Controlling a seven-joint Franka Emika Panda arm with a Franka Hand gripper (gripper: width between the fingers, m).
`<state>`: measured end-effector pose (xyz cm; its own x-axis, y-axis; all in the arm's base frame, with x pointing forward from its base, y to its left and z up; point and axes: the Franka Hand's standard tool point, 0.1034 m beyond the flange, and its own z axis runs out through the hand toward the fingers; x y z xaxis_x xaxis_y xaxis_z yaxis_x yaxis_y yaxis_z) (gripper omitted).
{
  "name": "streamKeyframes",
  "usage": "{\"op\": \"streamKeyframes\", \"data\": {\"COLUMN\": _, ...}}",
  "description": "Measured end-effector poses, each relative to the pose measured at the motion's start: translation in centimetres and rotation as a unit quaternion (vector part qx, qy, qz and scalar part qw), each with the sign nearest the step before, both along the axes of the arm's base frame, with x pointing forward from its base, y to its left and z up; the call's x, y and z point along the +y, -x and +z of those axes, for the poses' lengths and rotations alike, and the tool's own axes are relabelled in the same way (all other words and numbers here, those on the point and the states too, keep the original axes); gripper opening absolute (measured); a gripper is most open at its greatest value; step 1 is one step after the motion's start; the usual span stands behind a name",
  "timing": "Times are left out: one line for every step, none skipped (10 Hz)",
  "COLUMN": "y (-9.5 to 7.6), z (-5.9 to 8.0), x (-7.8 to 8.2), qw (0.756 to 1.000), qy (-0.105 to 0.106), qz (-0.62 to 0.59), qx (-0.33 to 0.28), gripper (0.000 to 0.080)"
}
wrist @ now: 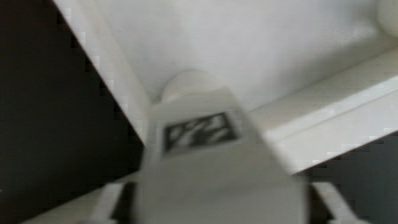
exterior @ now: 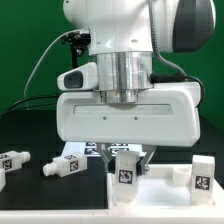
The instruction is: Assemble square table
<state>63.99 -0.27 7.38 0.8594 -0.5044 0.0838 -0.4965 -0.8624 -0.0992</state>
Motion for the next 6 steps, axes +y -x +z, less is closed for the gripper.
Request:
{"op": "streamKeyframes", "data": {"y": -0.02, "z": -0.01, "x": -0.1, "qw": 0.999, "qy": -0.006, "qz": -0.048, "qx": 0.003, "gripper": 0.0285}}
{"op": "streamKeyframes", "data": {"y": -0.1, "z": -0.07, "x": -0.26, "qw": 0.993, "qy": -0.013, "qz": -0.118, "qx": 0.01, "gripper": 0.0285}}
{"op": "streamKeyframes", "data": {"y": -0.05, "z": -0.13, "x": -0.38, "qw": 0.98, "qy": -0.022, "qz": -0.198, "qx": 0.018, "gripper": 0.0285}}
{"op": "streamKeyframes", "data": {"y": 0.03, "z": -0.17, "x": -0.48, "qw": 0.955, "qy": -0.033, "qz": -0.294, "qx": 0.023, "gripper": 0.0285}}
{"op": "streamKeyframes", "data": {"y": 0.14, "z": -0.24, "x": -0.63, "qw": 0.919, "qy": -0.048, "qz": -0.391, "qx": 0.028, "gripper": 0.0285}}
{"op": "streamKeyframes", "data": {"y": 0.23, "z": -0.28, "x": -0.69, "qw": 0.876, "qy": -0.068, "qz": -0.477, "qx": 0.037, "gripper": 0.0285}}
